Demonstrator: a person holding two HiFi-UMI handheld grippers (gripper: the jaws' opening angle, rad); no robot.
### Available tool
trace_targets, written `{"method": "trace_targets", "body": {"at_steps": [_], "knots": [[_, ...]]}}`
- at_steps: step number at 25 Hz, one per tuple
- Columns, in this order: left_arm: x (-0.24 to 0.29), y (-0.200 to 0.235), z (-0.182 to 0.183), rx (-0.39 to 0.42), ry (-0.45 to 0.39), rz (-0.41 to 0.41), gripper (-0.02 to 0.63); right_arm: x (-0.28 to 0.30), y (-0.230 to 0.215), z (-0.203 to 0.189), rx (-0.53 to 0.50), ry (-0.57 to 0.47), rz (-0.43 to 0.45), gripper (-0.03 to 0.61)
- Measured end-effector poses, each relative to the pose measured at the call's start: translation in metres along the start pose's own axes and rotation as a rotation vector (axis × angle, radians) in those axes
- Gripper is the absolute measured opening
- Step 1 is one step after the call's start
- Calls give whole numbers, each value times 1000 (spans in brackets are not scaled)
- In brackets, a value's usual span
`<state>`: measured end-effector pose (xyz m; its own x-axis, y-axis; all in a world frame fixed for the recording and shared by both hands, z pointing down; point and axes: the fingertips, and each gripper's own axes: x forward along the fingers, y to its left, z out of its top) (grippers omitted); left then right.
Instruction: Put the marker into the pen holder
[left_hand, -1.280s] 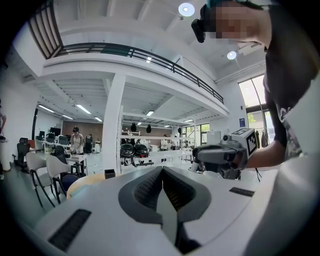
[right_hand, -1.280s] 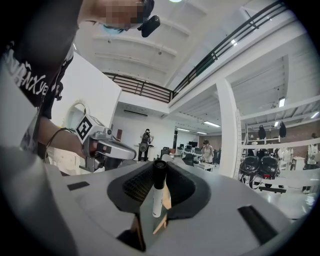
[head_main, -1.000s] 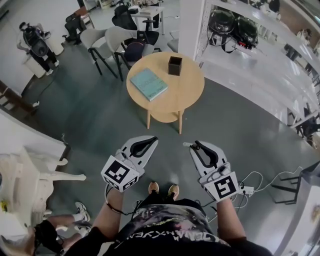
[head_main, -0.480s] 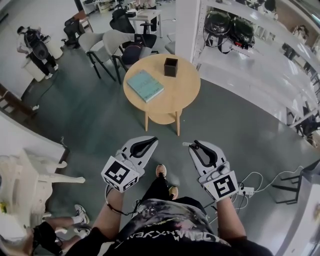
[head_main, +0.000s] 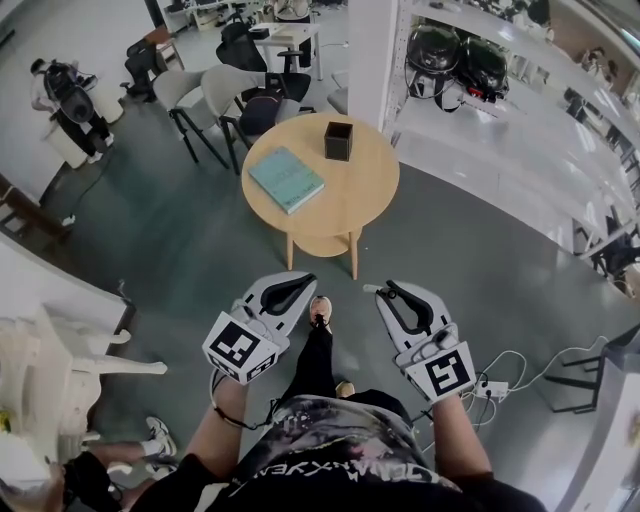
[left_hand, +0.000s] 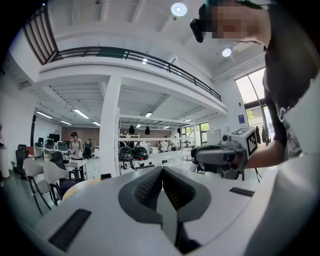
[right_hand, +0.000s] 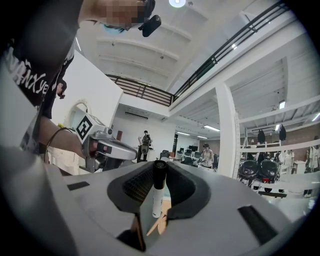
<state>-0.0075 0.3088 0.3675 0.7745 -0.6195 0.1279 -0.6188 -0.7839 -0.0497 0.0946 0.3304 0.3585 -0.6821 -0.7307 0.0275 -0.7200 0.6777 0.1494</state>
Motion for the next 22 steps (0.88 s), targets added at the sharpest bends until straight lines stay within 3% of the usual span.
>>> {"method": "trace_targets", "body": {"at_steps": [4,7,16,22], "knots": [[16,17,-5,0,4,-2,20,18,-17,-3,-2,-26,-8,77],[30,35,-5,-3,1,-4,20,31,-30,-14,5,26,-7,77],[65,94,-7,-11,-3,-9,20,89,-68,-14,0,-14,-16,77],[90,137,-12,-30,-4,-19,20,128,-92,-26,11,44,-12,77]]}}
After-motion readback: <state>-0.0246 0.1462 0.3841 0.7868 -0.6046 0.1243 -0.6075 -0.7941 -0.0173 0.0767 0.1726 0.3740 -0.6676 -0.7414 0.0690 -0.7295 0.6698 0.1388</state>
